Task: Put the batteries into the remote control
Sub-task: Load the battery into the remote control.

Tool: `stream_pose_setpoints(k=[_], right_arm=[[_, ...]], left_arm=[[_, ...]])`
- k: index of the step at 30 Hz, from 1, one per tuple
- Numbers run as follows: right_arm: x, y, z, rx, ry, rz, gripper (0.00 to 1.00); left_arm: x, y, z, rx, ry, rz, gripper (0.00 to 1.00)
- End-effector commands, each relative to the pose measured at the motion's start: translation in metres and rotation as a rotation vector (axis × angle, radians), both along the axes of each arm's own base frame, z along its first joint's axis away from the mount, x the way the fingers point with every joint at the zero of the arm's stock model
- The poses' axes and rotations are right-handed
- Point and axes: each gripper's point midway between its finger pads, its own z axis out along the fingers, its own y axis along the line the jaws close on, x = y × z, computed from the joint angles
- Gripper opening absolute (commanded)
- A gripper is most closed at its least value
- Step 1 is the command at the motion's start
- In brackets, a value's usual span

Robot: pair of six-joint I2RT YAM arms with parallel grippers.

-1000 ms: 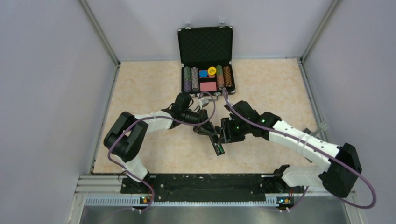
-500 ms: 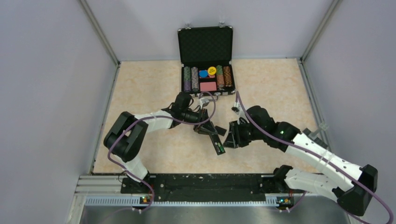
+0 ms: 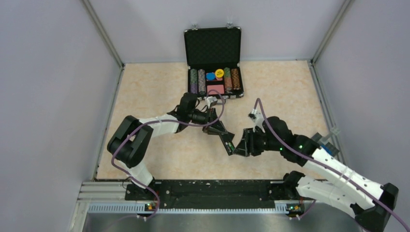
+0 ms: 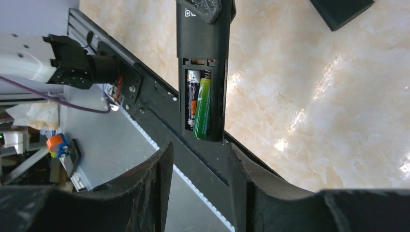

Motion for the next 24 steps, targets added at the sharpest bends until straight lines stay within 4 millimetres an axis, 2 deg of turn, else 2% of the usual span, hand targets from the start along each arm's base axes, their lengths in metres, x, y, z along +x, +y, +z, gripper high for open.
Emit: stream_pose_setpoints(k=[1,9,12,15,24], right_arm=[[0.013,0.001,0.031,0.134,-0.073,-0.115,0.44],[0.012,-0.004,0.029,0.175,-0.05,-0.181,0.47],[0.014,-0.007,0.03,0.194,-0.05,-0.212,0.43],[0.015,-0.008,0.033,0.211,-0.057,-0.228,0.39],[0.015,-0.008,0.035,0.222,-0.066,-0.231,0.4]], left_arm=[[-0.002,0.0,0.036,-0.095,-0.079,-0.026,0.0],[-0.001,-0.002,0.048,-0.138,-0.073,-0.022,0.0],[0.0,-0.002,0.049,-0.145,-0.079,-0.022,0.0],[0.0,-0.002,0.048,-0.143,-0.08,-0.022,0.0],[0.001,-0.002,0.041,-0.132,-0.075,-0.019,0.0]])
